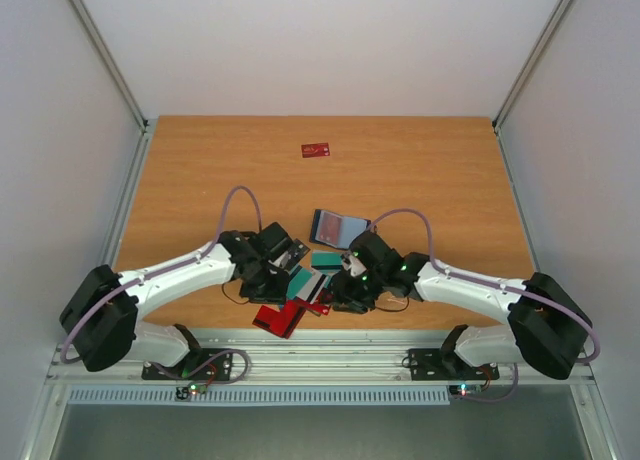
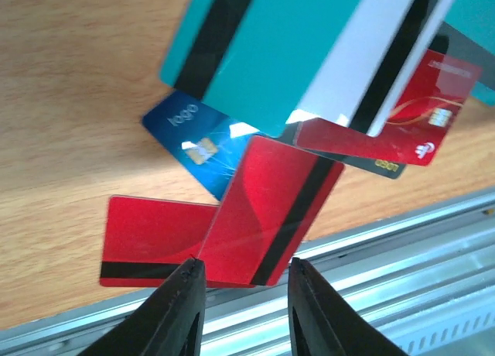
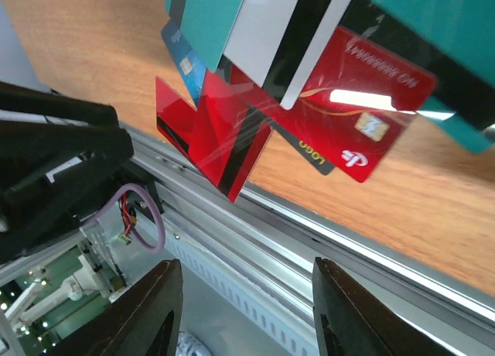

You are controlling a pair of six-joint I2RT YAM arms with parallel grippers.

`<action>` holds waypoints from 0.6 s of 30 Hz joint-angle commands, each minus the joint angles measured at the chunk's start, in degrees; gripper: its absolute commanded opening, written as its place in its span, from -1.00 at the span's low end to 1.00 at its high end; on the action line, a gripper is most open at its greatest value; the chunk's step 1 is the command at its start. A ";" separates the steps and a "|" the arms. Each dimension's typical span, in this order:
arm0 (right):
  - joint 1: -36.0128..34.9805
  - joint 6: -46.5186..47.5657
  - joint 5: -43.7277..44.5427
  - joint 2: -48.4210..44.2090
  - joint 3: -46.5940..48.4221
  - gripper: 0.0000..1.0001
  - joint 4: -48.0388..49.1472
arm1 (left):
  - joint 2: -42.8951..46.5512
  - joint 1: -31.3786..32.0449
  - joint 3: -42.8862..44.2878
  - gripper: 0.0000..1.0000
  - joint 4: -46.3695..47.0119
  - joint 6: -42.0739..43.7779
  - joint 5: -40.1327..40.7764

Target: Put the credit cards into the card holder

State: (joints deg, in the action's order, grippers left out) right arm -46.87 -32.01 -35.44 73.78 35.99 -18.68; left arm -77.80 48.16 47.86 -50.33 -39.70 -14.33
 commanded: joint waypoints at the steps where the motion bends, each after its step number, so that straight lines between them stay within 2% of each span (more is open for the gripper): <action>1: -5.95 -11.45 8.64 2.29 -1.11 -0.05 10.63 | 1.42 -3.22 -1.75 -0.41 -3.38 4.65 -1.07; 9: -16.74 -19.15 18.78 9.76 2.51 -0.03 13.14 | -0.07 -5.27 -2.27 -0.58 -3.93 4.93 -0.33; 18: -22.87 -24.77 22.09 19.03 3.39 -0.04 23.94 | -4.19 -5.34 -4.43 -0.76 1.61 5.48 -4.26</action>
State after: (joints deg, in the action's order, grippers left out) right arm -67.79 -52.66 -16.99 89.56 37.89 -1.78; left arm -79.81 43.09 44.10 -51.72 -35.16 -16.21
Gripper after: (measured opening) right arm 0.482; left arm 0.127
